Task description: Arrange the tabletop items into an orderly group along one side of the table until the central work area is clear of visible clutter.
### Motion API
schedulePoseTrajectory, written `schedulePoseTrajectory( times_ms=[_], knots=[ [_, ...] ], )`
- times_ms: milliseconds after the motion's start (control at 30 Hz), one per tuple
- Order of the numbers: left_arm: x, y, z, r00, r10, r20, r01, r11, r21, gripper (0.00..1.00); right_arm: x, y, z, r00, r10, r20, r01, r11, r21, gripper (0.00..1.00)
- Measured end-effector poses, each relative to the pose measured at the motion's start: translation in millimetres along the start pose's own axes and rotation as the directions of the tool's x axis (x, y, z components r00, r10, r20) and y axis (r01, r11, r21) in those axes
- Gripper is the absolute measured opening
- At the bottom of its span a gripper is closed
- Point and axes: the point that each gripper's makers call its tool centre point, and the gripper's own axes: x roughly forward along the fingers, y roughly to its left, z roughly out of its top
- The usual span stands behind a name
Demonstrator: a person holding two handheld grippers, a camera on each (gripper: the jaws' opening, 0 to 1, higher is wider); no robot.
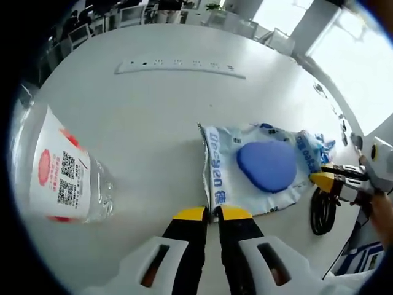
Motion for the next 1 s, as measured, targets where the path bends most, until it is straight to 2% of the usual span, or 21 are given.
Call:
schedulePoseTrajectory(
  times_ms=[300, 533, 600, 633, 833, 900, 1000],
  knots=[
    [-8, -0.9, 2.2, 1.000, -0.006, 0.024, 0.007, 1.000, -0.025, 0.13, -3, 2, 1.2, 1.000, -0.008, -0.002, 0.008, 1.000, -0.030, 0.16],
    [-19, -4.4, 9.4, 0.998, -0.011, 0.059, 0.012, 1.000, -0.007, 0.24, -7, 6, 0.6, 1.000, -0.004, -0.005, 0.004, 0.999, -0.047, 0.20],
    [-21, -12.3, 14.7, 0.993, -0.061, 0.098, 0.058, 0.998, 0.037, 0.28, -11, 8, 0.0, 1.000, -0.007, -0.006, 0.007, 0.998, -0.069, 0.23],
    [-22, -12.2, 12.7, 0.994, -0.057, 0.093, 0.052, 0.997, 0.051, 0.31, -13, 9, 0.6, 1.000, -0.006, -0.001, 0.006, 0.997, -0.075, 0.24],
    [-31, -18.8, 13.7, 0.989, -0.097, 0.113, 0.092, 0.994, 0.051, 0.47, -23, 13, 2.9, 1.000, -0.004, 0.014, 0.006, 0.994, -0.111, 0.30],
    [-36, -23.6, 15.3, 0.985, -0.118, 0.123, 0.111, 0.992, 0.063, 0.52, -27, 14, 4.6, 1.000, -0.003, 0.028, 0.006, 0.994, -0.110, 0.37],
    [-43, -42.7, 15.6, 0.966, -0.225, 0.128, 0.212, 0.971, 0.107, 0.64, -33, 17, 6.5, 0.999, -0.002, 0.049, 0.008, 0.993, -0.117, 0.51]
  ],
)
